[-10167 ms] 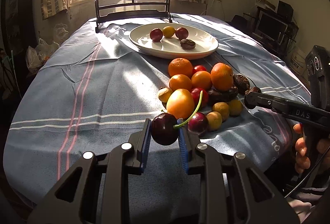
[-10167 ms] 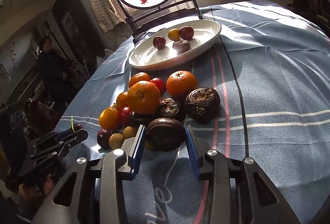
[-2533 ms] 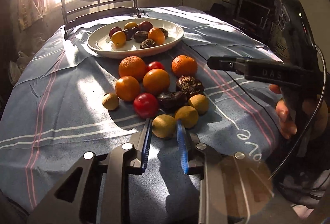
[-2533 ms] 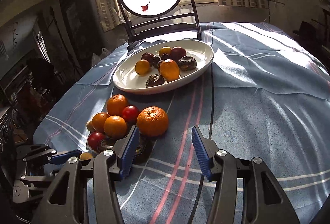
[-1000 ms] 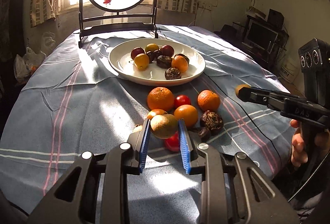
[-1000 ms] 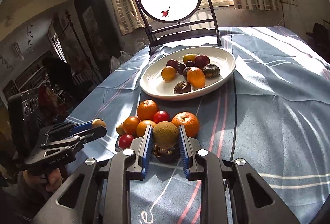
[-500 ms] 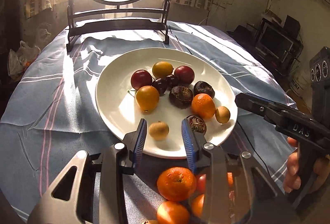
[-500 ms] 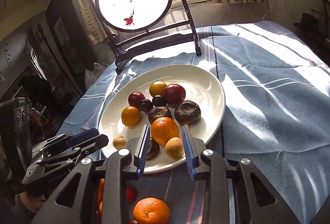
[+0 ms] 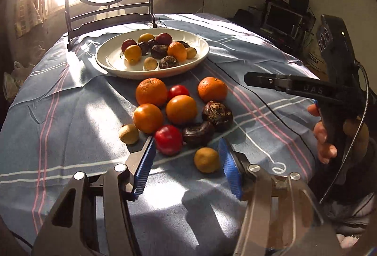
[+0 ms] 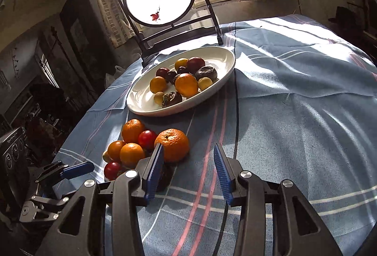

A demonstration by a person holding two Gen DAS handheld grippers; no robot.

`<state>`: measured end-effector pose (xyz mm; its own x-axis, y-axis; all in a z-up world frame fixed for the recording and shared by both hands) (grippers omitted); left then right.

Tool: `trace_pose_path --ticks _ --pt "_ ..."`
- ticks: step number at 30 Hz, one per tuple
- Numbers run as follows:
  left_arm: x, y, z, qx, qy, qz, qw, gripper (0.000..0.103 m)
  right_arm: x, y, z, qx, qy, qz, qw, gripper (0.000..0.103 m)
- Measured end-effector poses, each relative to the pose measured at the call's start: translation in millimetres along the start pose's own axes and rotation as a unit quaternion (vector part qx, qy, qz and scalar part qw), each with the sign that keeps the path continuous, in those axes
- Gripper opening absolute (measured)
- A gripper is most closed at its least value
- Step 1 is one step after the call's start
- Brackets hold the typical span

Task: Organize fruits
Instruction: 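Grasp a yellow lemon with left tool while right tool grasps a wrinkled brown fruit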

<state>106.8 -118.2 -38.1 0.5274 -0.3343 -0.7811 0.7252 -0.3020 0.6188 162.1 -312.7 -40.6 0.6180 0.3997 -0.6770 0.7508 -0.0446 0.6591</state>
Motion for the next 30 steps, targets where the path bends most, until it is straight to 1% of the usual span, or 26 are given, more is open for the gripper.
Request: trace_pose_path --ticks 3,6,7,9,12,15,18,21,24,28,30 --pt "7.8 -10.6 7.5 -0.006 -0.005 -0.017 0.9998 0.054 -0.2 -2.7 -3.3 -0.007 0.003 0.002 1.0 0.044" --pt "14.6 -14.5 15.5 -0.001 -0.001 -0.022 0.9998 0.047 2.0 -3.9 -1.3 -0.003 0.007 -0.007 1.0 0.044" --pt "15.5 -13.7 17.4 0.0 0.002 -0.019 0.9998 0.041 2.8 -4.3 -1.3 -0.004 0.008 -0.01 1.0 0.044" --pt "20.5 -12.2 16.9 -0.007 0.0 -0.026 0.9996 0.026 3.1 -5.2 -3.4 -0.01 0.005 -0.011 1.0 0.044" --pt "17.3 -12.6 16.5 -0.015 0.001 -0.019 0.9997 0.025 5.1 -8.3 -12.7 -0.038 0.002 -0.019 0.999 0.044" --pt "7.3 -14.0 14.4 -0.016 0.008 -0.005 0.9998 0.025 11.2 -13.3 -26.9 -0.078 -0.005 -0.04 0.996 0.044" --pt "-3.6 -15.0 8.0 -0.023 0.009 0.007 0.9997 0.025 20.6 -21.5 -46.1 -0.122 -0.025 -0.059 0.99 0.044" --pt "-8.7 -16.2 0.8 -0.031 0.008 0.008 0.9995 0.025 34.2 -28.2 -62.1 -0.154 -0.054 -0.083 0.983 0.043" --pt "-11.0 -18.6 -4.2 -0.037 0.008 0.009 0.9992 0.025 46.2 -29.6 -71.1 -0.171 -0.077 -0.106 0.977 0.044" --pt "-10.1 -21.4 -7.5 -0.043 0.003 0.008 0.999 0.025 55.8 -23.5 -78.6 -0.182 -0.106 -0.116 0.971 0.043" --pt "-10.4 -21.8 -8.8 -0.045 0.002 0.008 0.9989 0.025 59.9 -22.2 -78.3 -0.175 -0.108 -0.122 0.971 0.043"
Point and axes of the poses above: each gripper's, at about its wrist camera, not at the fingertips, and x roughly the way its jaws point, z to its right, y to its top, the point moved 4 cm from there along x, roughly the way its jaws point, and after that the axes turned 7 degrees about -z, right-handed, at the moved point
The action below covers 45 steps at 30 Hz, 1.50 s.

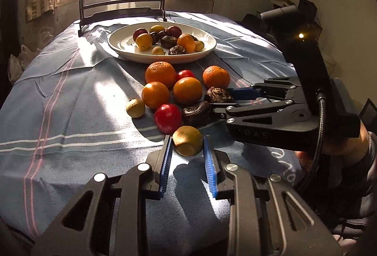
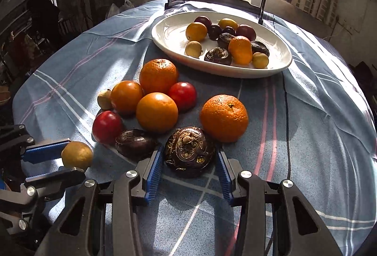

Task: Organize fruits
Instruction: 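Grasp a yellow lemon with left tool while right tool grasps a wrinkled brown fruit, then place the lemon on the plate with left tool while right tool releases the brown fruit there, then grasp a red tomato with left tool while right tool grasps a dark brown date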

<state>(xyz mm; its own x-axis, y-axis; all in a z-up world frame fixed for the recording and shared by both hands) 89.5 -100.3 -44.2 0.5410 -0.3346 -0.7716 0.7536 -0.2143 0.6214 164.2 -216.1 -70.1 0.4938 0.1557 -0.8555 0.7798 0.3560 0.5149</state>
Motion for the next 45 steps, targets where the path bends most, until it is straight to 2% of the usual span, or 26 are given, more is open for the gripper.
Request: trace_pose_path --ticks 4,7,11,14,18,22,26,27,28,30,35,42,45 --pt "-6.1 1.5 -3.9 -0.004 -0.001 0.01 0.9999 0.025 -7.6 -5.7 7.3 0.035 0.033 0.018 0.999 0.042" --pt "-12.8 6.6 -8.4 -0.012 -0.005 0.021 0.9997 0.025 -24.7 -14.2 15.2 0.056 0.068 0.05 0.995 0.042" --pt "-18.6 26.2 -15.5 -0.011 0.005 0.04 0.9991 0.025 -55.5 -8.9 41.1 0.094 0.09 0.102 0.986 0.042" --pt "-16.2 53.7 -23.9 -0.016 0.003 0.048 0.9987 0.025 -69.3 11.6 60.3 0.111 0.104 0.123 0.981 0.043" --pt "-0.7 99.3 -35.2 -0.009 0.017 0.055 0.9983 0.025 -68.8 52.5 67.5 0.107 0.106 0.132 0.98 0.043" --pt "32.8 137.9 -45.8 -0.012 0.029 0.043 0.9986 0.026 -40.4 94.8 66.7 0.104 0.094 0.122 0.983 0.043" --pt "66.5 158.2 -52.0 -0.022 0.021 0.02 0.9993 0.026 -10.1 126.6 69.1 0.118 0.074 0.108 0.984 0.043" --pt "71.7 160.0 -54.1 -0.027 0.025 0.018 0.9992 0.028 -5.7 132.1 69.4 0.12 0.076 0.106 0.984 0.043" --pt "74.4 161.4 -57.0 -0.034 0.028 0.017 0.9989 0.039 -4.2 136.0 70.0 0.122 0.076 0.106 0.984 0.043" --pt "70.0 159.5 -64.1 -0.051 0.037 0.026 0.9977 0.056 -9.4 136.5 70.6 0.124 0.071 0.117 0.983 0.045" --pt "43.0 138.3 -61.9 -0.041 0.032 0.04 0.9979 0.057 -28.6 104.8 72.2 0.121 0.074 0.127 0.982 0.046" --pt "12.0 69.2 -27.7 0.01 0.02 0.019 0.9996 0.057 -42.5 23.4 77.6 0.132 0.081 0.123 0.98 0.05" --pt "9.5 43.0 -16.8 0.02 0.028 0.009 0.9994 0.057 -40.1 2.6 78.4 0.135 0.079 0.12 0.98 0.051"
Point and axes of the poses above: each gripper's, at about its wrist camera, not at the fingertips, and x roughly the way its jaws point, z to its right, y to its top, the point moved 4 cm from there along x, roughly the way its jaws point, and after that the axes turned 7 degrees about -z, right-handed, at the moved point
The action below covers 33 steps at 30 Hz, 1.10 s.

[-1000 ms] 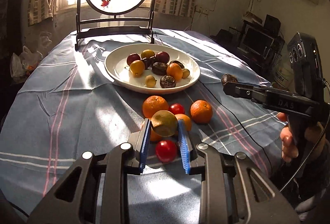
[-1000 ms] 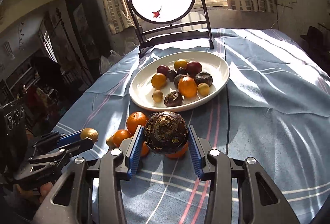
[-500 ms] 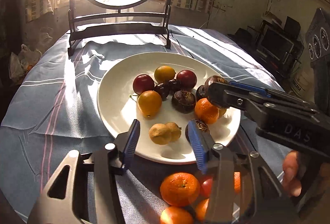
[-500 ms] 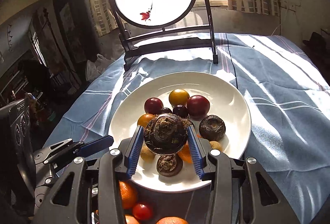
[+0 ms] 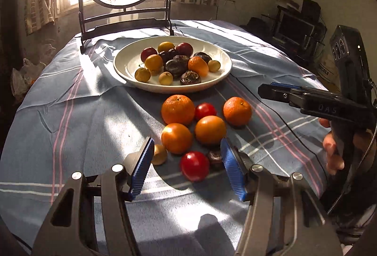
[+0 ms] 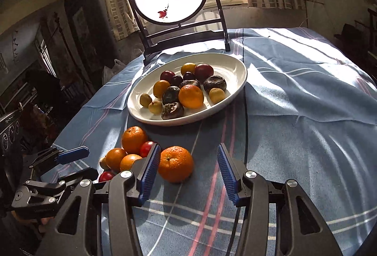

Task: Organize fruits
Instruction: 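Grasp a red tomato with left tool while right tool grasps a dark brown date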

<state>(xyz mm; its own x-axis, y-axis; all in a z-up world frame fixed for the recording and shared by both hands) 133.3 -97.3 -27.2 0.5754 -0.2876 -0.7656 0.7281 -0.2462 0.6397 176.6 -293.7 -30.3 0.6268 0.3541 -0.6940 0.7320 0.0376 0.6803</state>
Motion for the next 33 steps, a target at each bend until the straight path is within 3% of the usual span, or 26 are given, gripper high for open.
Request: trace_pose_path --ticks 3,9,10,12,15,21,26,33 --pt "2.5 -14.4 5.9 0.004 0.011 -0.008 0.9999 0.057 8.2 -9.8 4.8 0.002 -0.006 -0.018 1.0 0.051" --pt "16.4 -19.5 1.4 -0.022 0.026 -0.028 0.999 0.054 7.5 -11.8 1.0 -0.012 -0.002 -0.008 1.0 0.051" --pt "19.3 -19.4 0.5 -0.026 0.026 -0.031 0.9989 0.046 5.8 -11.9 0.3 -0.014 -0.001 -0.004 1.0 0.051" --pt "25.9 -19.0 0.3 -0.031 0.018 -0.039 0.9986 0.043 3.4 -13.1 -1.3 -0.02 0.002 0.003 1.0 0.051" --pt "32.4 -19.2 5.7 -0.023 0.022 -0.041 0.9986 0.029 3.5 -13.9 -6.4 -0.035 0.005 0.0 0.999 0.051" --pt "23.5 -21.4 1.5 -0.048 0.008 -0.022 0.9986 0.027 7.8 -16.0 -15.0 -0.059 0.021 -0.018 0.998 0.051" --pt "-2.3 -27.7 0.9 -0.042 0.011 0.003 0.999 0.027 16.6 -26.3 -37.7 -0.116 0.059 -0.067 0.989 0.051" --pt "-23.1 -36.3 -11.3 -0.052 0.013 0.018 0.9984 0.027 34.9 -42.1 -81.1 -0.145 0.046 -0.113 0.982 0.051"
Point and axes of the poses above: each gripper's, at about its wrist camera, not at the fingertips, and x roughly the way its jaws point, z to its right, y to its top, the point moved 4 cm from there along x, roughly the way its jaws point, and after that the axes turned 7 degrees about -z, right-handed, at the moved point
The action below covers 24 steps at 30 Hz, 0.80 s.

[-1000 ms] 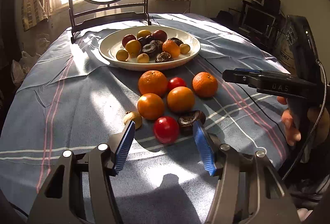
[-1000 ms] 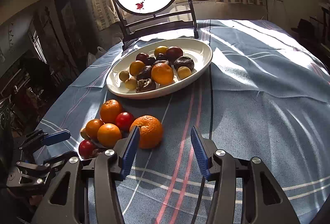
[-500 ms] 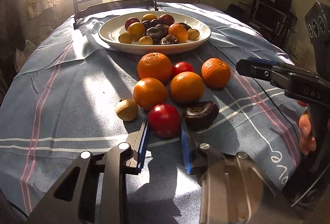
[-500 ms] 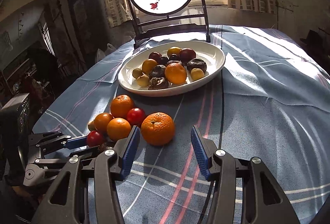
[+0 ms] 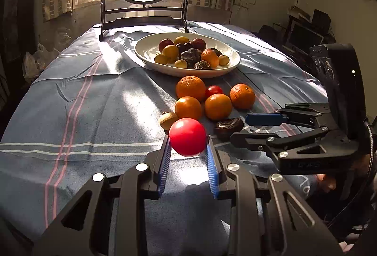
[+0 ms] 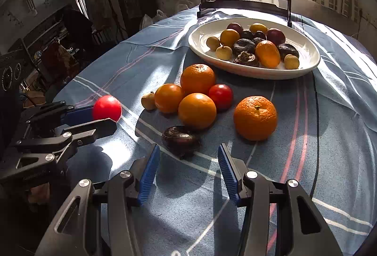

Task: Organize fruits
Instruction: 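Grasp a red tomato with left tool while right tool grasps a dark brown date, then place the tomato on the plate with left tool while right tool releases the date there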

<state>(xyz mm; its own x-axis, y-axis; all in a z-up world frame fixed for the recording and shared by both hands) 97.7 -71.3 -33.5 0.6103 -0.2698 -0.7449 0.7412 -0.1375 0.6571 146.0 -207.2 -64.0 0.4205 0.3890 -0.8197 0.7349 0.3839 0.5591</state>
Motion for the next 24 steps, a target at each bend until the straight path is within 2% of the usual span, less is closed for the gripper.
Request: trace_pose_path --ticks 4,7,15,18,20,24 --pt "-0.9 -1.8 -3.4 -0.002 -0.002 0.0 1.0 0.027 10.1 6.0 -13.0 -0.008 -0.017 -0.009 1.0 0.05" --pt "-0.9 -2.2 -3.5 -0.002 -0.002 0.0 1.0 0.027 14.2 8.1 -11.9 -0.003 -0.027 -0.015 1.0 0.037" --pt "-1.6 2.8 -1.0 0.002 -0.008 0.002 1.0 0.027 -7.2 0.5 9.9 0.057 0.026 0.026 0.998 0.037" --pt "-0.1 15.7 -1.8 0.005 -0.012 0.004 0.9999 0.027 -26.7 7.9 25.1 0.08 0.034 0.058 0.994 0.037" --pt "3.6 30.6 -3.1 0.006 -0.016 0.007 0.9998 0.027 -39.9 20.7 40.8 0.092 0.026 0.081 0.992 0.037" --pt "17.4 72.5 -6.1 0.005 -0.023 0.018 0.9996 0.027 -51.4 53.4 73.3 0.113 0.002 0.099 0.989 0.037"
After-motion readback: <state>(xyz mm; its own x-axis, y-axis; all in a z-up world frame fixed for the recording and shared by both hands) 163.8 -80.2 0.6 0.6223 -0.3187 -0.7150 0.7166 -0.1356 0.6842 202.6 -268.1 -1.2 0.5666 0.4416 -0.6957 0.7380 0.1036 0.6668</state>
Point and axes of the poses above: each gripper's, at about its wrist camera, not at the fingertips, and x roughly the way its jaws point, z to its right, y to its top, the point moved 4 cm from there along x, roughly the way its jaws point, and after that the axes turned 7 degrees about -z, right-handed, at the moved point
